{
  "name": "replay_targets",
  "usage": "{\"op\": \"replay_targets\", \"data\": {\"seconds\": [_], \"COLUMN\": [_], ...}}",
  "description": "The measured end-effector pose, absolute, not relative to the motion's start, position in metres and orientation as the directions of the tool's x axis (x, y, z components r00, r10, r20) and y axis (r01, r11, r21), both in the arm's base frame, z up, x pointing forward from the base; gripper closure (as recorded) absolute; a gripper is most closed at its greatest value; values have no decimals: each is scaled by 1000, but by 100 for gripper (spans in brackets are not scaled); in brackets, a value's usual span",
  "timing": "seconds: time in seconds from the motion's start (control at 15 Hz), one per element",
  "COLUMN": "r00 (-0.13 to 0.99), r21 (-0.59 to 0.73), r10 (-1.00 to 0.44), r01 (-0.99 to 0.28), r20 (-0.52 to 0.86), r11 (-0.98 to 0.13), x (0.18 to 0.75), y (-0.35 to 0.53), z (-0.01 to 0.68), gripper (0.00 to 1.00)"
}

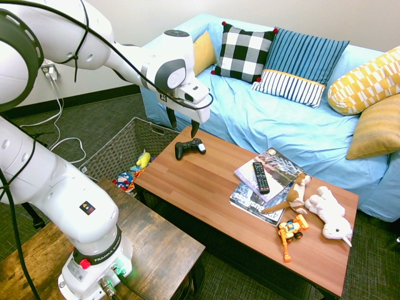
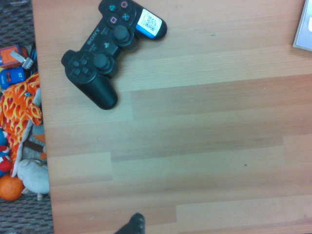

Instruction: Put the gamepad in the basket

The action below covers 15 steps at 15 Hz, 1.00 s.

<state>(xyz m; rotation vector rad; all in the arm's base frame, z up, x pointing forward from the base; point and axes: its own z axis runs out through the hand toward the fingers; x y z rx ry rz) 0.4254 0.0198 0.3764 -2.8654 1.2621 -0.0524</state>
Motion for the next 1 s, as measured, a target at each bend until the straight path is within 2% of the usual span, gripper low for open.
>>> {"op": "replay_targets", "data": {"seconds": [0.33,0.67,1.0], "r00": [632,450,318], "r21": [-18,30,53], "r10": [-775,-892,-946], "r01": [-775,-892,-946], "r20": [10,-40,-56], "r11": [-632,-452,-321], "x": [439,496,552], "y": [25,57,96], "z": [364,332,295], "gripper": [0,0,0]}}
